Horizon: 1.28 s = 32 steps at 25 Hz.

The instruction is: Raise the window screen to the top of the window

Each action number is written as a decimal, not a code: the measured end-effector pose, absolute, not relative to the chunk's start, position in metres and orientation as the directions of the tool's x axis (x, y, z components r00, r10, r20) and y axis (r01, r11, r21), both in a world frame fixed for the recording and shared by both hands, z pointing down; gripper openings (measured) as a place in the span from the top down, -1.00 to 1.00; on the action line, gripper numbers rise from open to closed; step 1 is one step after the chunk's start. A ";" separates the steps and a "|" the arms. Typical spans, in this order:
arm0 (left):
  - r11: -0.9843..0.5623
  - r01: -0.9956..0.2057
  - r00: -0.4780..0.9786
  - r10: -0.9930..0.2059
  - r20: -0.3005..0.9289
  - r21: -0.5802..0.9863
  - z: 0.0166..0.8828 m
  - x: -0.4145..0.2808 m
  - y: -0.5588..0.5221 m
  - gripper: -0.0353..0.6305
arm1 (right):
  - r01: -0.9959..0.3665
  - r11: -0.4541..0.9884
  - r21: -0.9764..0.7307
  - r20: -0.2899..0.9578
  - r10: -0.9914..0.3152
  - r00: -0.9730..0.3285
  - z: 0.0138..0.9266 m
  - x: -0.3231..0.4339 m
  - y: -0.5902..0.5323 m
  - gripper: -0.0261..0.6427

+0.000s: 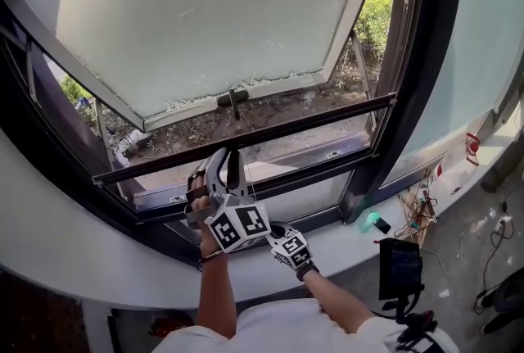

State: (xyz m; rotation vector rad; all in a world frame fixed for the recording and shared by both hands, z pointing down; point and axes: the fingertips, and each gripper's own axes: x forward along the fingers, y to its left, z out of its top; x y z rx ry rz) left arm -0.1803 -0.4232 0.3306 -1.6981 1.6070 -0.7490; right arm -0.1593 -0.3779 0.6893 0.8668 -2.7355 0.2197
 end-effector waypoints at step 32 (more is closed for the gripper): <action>0.093 -0.614 0.085 -0.979 -0.184 -0.784 0.282 -0.181 -0.420 0.71 | -0.604 0.788 -0.118 0.124 -0.591 -0.797 0.645 -0.158 -0.394 0.90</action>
